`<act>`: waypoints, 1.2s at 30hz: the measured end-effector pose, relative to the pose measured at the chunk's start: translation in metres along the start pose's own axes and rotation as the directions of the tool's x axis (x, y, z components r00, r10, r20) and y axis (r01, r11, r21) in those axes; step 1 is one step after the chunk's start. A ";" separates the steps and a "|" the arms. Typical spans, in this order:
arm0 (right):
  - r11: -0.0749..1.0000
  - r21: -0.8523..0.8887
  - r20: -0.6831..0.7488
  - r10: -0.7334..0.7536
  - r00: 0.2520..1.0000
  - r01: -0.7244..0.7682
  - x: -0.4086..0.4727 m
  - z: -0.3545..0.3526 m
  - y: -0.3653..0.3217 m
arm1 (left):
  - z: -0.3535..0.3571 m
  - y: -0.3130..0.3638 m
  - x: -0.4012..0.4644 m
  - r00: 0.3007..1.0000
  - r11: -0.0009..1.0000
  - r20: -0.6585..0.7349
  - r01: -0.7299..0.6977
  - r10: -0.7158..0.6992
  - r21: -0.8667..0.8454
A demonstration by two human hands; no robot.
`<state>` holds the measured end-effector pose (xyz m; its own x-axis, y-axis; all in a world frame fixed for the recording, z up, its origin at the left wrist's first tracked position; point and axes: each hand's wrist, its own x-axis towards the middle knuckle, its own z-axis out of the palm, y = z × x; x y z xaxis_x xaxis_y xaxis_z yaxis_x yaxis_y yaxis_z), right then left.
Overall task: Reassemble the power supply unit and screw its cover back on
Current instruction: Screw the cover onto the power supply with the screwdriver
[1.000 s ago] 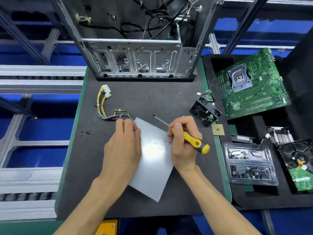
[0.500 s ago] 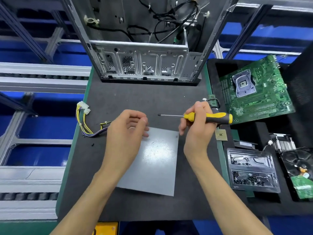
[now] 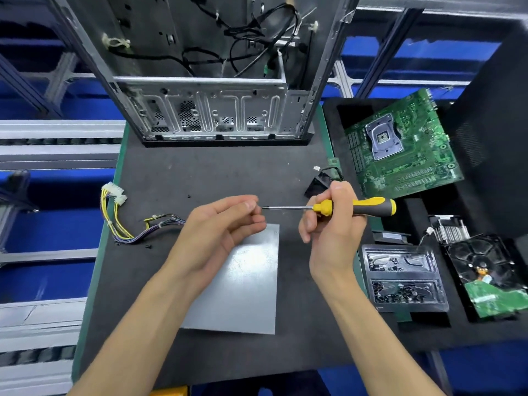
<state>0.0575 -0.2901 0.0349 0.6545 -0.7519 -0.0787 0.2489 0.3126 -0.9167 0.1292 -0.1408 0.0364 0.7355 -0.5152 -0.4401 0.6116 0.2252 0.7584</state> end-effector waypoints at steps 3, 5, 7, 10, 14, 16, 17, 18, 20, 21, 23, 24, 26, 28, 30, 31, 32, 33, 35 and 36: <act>1.000 -0.006 0.013 0.009 1.000 -0.009 -0.001 0.001 0.000 | -0.001 -0.002 -0.001 1.000 1.000 0.008 0.000 0.000 0.016; 1.000 -0.007 0.017 0.014 1.000 -0.014 -0.002 0.002 0.001 | -0.001 -0.002 -0.002 1.000 1.000 0.010 -0.010 0.010 0.027; 1.000 -0.003 0.012 0.019 1.000 -0.019 -0.003 0.004 0.002 | -0.002 -0.002 -0.003 1.000 1.000 0.021 -0.008 0.008 -0.001; 1.000 -0.011 0.003 0.019 1.000 -0.019 -0.003 0.005 0.001 | -0.002 0.000 -0.005 0.999 1.000 0.035 -0.002 0.003 -0.024; 1.000 -0.020 0.009 0.020 1.000 -0.020 -0.004 0.005 0.000 | -0.003 0.001 -0.009 0.999 1.000 0.040 0.000 0.000 0.009; 0.999 -0.024 0.004 0.021 1.000 -0.021 -0.004 0.006 0.000 | -0.002 0.002 -0.010 0.999 1.000 0.041 0.005 -0.005 0.017; 0.999 -0.024 0.001 0.024 1.000 -0.024 -0.005 0.005 0.000 | -0.003 0.002 -0.010 0.999 1.000 0.041 0.006 -0.006 0.019; 0.999 -0.023 -0.002 0.027 1.000 -0.027 -0.005 0.005 0.000 | -0.003 0.002 -0.010 0.999 1.000 0.043 0.006 -0.007 0.019; 0.999 -0.025 -0.002 0.028 1.000 -0.028 -0.006 0.005 0.000 | -0.004 0.002 -0.011 0.999 1.000 0.050 0.007 -0.008 0.018; 0.999 -0.027 0.001 0.028 1.000 -0.028 -0.007 0.004 0.000 | -0.005 0.001 -0.012 0.999 1.000 0.052 0.006 -0.007 0.020; 0.999 -0.026 0.004 0.030 1.000 -0.029 -0.008 0.004 0.000 | -0.005 0.000 -0.012 0.998 1.000 0.055 0.004 -0.006 0.027; 0.999 -0.025 0.006 0.028 1.000 -0.028 -0.008 0.004 0.000 | -0.005 0.000 -0.013 0.998 1.000 0.056 0.003 -0.005 0.030; 0.999 -0.031 0.018 0.018 1.000 -0.017 -0.009 0.003 0.000 | -0.005 0.000 -0.013 0.999 0.999 0.051 0.005 -0.007 0.036; 0.999 -0.042 0.031 0.006 1.000 -0.005 -0.011 0.003 0.000 | -0.005 -0.001 -0.014 0.999 0.999 0.044 0.021 -0.022 0.032; 0.999 -0.048 0.029 -0.004 1.000 0.005 -0.012 0.002 0.000 | -0.003 -0.002 -0.014 0.998 0.999 0.050 0.048 -0.048 0.015; 0.999 -0.051 0.024 -0.007 1.000 0.008 -0.012 0.002 0.000 | -0.003 -0.003 -0.014 0.997 0.998 0.054 0.059 -0.059 0.009; 0.999 -0.053 0.020 -0.007 1.000 0.008 -0.012 0.001 0.000 | -0.002 -0.004 -0.015 0.996 0.998 0.058 0.068 -0.068 0.005; 0.999 -0.053 0.017 -0.005 1.000 0.005 -0.013 0.001 0.000 | -0.001 -0.004 -0.014 0.995 0.997 0.062 0.075 -0.075 0.001; 0.999 -0.052 0.008 0.000 1.000 0.001 -0.013 0.000 -0.001 | -0.001 -0.005 -0.014 0.995 0.997 0.067 0.078 -0.078 0.003; 0.999 -0.053 0.007 0.000 1.000 0.000 -0.013 -0.001 -0.001 | -0.001 -0.006 -0.014 0.995 0.997 0.068 0.070 -0.071 0.013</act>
<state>0.0479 -0.2809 0.0362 0.6597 -0.7477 -0.0760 0.2106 0.2810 -0.9363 0.1161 -0.1340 0.0374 0.6684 -0.5853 -0.4591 0.6581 0.1777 0.7317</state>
